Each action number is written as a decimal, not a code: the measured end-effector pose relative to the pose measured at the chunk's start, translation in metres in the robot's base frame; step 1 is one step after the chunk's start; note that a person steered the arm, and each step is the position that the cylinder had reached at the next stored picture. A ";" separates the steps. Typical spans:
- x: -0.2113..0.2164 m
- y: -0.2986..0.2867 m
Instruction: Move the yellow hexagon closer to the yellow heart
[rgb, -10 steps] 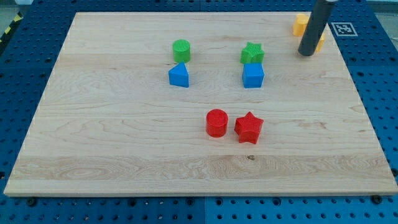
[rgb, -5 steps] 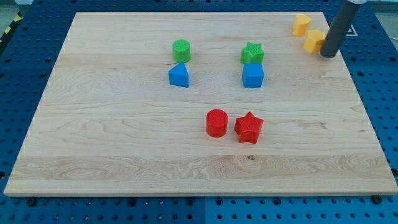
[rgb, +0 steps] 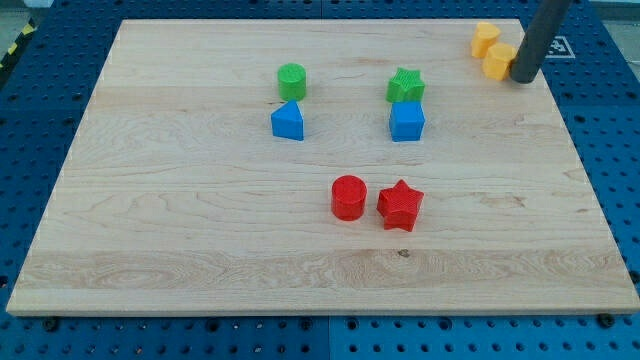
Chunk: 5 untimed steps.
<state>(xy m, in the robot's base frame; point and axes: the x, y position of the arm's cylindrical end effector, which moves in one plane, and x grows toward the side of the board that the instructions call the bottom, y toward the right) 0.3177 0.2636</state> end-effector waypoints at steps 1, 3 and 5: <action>0.000 0.000; -0.009 -0.012; -0.019 -0.028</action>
